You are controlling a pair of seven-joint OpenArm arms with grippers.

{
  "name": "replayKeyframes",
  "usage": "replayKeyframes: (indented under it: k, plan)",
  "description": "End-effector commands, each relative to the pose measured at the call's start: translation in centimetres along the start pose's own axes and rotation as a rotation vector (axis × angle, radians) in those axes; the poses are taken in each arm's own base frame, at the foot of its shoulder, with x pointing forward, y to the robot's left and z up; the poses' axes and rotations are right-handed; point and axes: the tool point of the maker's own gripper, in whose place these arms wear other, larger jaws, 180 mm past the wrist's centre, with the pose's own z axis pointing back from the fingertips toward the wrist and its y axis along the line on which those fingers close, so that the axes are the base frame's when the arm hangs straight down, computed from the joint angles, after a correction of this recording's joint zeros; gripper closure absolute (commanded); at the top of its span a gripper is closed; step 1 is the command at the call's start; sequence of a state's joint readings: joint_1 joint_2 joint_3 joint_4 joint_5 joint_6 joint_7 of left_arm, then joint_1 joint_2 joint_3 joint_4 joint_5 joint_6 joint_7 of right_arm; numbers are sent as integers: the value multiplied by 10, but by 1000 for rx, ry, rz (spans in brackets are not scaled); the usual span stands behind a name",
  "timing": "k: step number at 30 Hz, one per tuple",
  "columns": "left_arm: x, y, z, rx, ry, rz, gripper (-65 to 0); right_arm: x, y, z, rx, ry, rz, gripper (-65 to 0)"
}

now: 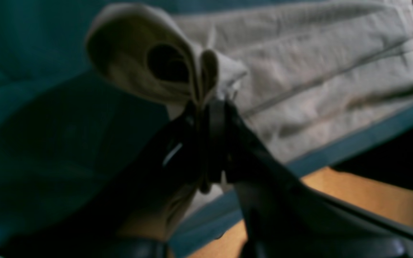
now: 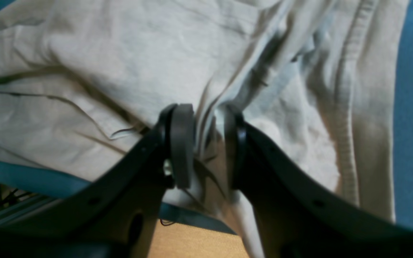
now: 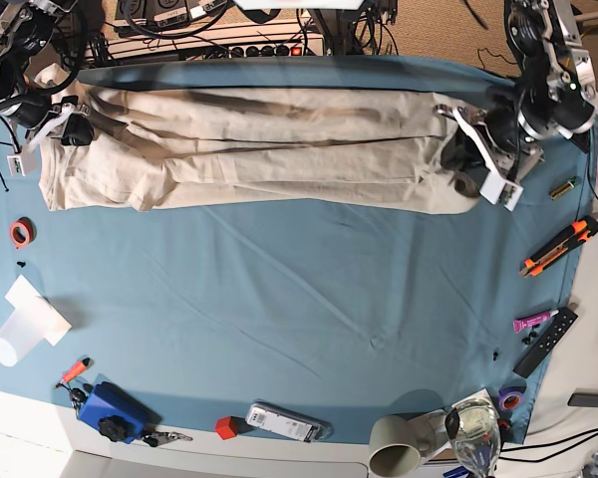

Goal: Fold the T-shirt properly
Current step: 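Lift the hem end with the left gripper and fold it toward the right gripper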

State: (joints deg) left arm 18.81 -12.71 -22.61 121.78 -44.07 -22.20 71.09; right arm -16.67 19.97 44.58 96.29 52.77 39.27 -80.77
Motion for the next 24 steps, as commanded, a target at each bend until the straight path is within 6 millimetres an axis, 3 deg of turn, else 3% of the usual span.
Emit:
replayKeyframes:
  k: [1,12,24]
  plan:
    - [13,-12,4,-42,-57,-12,0,16,-2,7,-8,-51,25,-157]
    - [30,-73,-9,-244,-175,42,0,19,-2,7,-7,-69,25,-157]
    - [59,-186,-52,-374,-209,-125,0,22,-2,7,-7,-84,25,-157]
